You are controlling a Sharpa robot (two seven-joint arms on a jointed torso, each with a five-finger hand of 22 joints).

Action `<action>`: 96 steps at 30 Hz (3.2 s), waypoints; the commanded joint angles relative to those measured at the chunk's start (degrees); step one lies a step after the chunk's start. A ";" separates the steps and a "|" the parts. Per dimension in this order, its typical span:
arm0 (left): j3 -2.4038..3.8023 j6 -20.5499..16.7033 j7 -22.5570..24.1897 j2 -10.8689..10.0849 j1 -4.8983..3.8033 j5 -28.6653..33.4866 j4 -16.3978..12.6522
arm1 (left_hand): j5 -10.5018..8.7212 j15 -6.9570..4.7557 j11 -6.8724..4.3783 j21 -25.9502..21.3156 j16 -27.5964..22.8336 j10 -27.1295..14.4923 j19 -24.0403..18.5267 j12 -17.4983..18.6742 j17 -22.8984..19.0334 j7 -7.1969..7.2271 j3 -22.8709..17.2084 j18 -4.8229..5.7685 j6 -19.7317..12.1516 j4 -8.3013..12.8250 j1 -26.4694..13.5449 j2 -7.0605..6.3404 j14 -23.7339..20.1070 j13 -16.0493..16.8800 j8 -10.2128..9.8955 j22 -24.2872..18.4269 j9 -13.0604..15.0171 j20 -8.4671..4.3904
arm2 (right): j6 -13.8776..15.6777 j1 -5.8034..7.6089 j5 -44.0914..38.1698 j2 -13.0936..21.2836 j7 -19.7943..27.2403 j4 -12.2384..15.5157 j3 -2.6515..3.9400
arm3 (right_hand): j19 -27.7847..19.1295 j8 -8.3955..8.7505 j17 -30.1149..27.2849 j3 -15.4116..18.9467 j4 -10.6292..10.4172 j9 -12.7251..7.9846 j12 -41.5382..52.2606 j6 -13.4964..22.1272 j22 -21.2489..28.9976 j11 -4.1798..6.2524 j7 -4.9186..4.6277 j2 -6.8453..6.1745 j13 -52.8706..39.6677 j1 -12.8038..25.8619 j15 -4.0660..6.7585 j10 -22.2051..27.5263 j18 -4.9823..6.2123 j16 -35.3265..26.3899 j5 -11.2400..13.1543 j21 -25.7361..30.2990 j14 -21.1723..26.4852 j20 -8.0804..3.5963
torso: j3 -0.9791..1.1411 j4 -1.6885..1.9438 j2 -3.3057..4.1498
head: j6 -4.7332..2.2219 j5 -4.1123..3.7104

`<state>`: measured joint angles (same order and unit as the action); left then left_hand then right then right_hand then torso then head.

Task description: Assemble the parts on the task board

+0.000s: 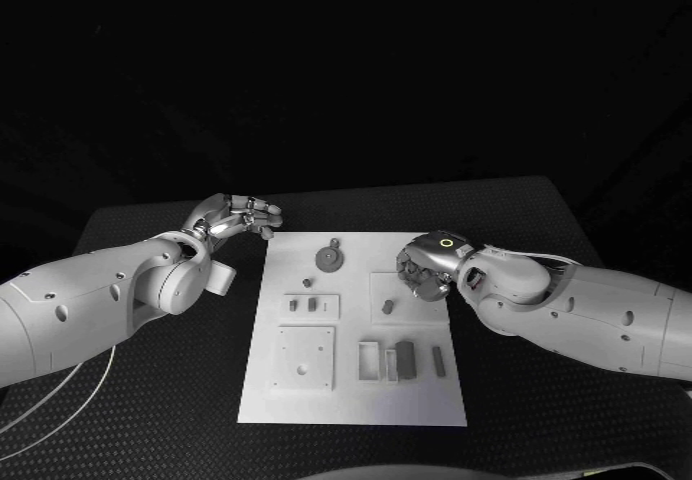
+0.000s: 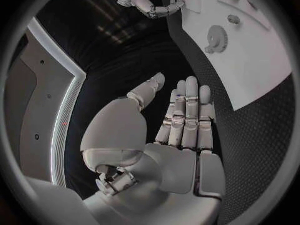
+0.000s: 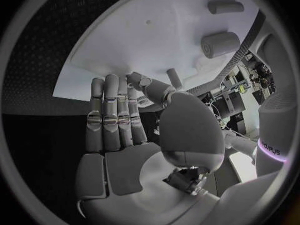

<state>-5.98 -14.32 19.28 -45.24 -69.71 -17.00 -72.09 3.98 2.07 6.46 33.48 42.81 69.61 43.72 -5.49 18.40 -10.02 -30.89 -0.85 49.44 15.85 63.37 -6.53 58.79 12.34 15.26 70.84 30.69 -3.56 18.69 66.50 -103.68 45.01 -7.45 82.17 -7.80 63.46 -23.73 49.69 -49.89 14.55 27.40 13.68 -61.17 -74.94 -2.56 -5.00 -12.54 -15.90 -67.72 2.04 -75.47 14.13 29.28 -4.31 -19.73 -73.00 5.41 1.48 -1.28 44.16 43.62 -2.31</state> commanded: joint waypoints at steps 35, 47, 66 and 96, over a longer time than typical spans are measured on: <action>0.04 0.04 0.05 0.51 -0.07 1.01 0.56 | -0.27 0.28 0.00 -0.61 -0.75 -0.54 0.15 0.42 0.45 -0.34 0.34 -0.63 -1.12 -0.01 -0.56 -0.26 0.20 -0.20 -0.52 0.22 -0.13 0.22 | -2.39 2.19 8.98 -1.94 2.99 7.08 2.56 | 0.41 0.24 0.89 0.45 0.70 0.74 -1.08 -0.01 -0.68 0.05 -0.10 0.59 -1.29 1.34 0.07 0.05 0.87 -0.22 -2.12 -0.18 -0.32 -0.10 | -0.10 0.07 -0.05 | -0.37 2.55; 0.04 -1.01 0.32 1.19 -0.14 1.01 0.32 | -0.24 0.28 -0.01 -0.69 -0.85 -0.52 0.12 0.40 0.56 -0.31 0.28 -0.63 -1.05 0.02 -0.45 -0.32 0.20 -0.22 -0.44 0.27 -0.07 0.22 | -2.68 1.92 5.70 -8.04 3.14 6.73 2.00 | 0.46 0.32 1.07 0.70 0.99 0.96 -1.27 0.05 -0.74 0.04 -0.12 0.90 -1.60 1.49 0.08 0.04 0.87 -0.36 -2.58 -0.13 -0.39 -0.12 | -0.12 -0.03 0.04 | -0.77 5.05; 0.05 -1.39 0.47 2.62 -0.58 1.01 0.47 | -0.23 0.32 -0.04 -0.77 -1.02 -0.44 0.12 0.34 0.72 -0.26 0.26 -0.61 -0.92 -0.06 -0.46 -0.41 0.18 -0.23 -0.31 0.35 0.01 0.25 | -2.55 -1.79 2.62 -12.16 3.48 5.69 -0.15 | 0.52 0.41 1.27 0.93 1.34 1.24 -1.49 0.06 -0.80 0.05 -0.12 1.10 -1.98 1.65 0.10 0.00 0.87 -0.54 -3.19 -0.08 -0.49 -0.13 | -0.14 0.13 0.02 | 0.77 7.01; 0.05 -1.05 0.39 3.54 -0.58 1.08 0.97 | -0.24 0.37 -0.02 -0.90 -1.25 -0.48 0.11 0.35 0.92 -0.24 0.26 -0.58 -0.94 -0.24 -0.62 -0.30 0.13 -0.29 -0.26 0.46 0.07 0.30 | -2.97 -4.26 0.33 -13.93 3.32 4.84 -1.61 | 0.63 0.46 1.41 1.03 1.51 1.46 -1.62 0.02 -0.84 0.08 -0.09 1.18 -2.28 1.69 0.13 -0.11 0.87 -0.66 -3.24 -0.06 -0.62 -0.17 | -0.05 0.04 0.04 | 2.05 8.26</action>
<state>-5.97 -15.47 19.11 -41.80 -70.19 -16.27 -71.07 3.98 2.05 6.45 32.82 41.92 69.61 43.72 -5.27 19.27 -10.33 -30.77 -0.86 48.71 15.73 63.14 -6.76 58.77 12.10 14.93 71.22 30.67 -3.56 16.48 62.30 -102.60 31.16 -4.55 86.97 -9.40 63.66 -22.94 51.00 -48.94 15.82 28.76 12.33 -60.94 -74.94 -2.56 -5.01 -11.62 -18.11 -66.19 2.01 -75.45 14.52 29.01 -7.32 -19.73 -73.37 5.22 1.43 -1.27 44.15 45.59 5.89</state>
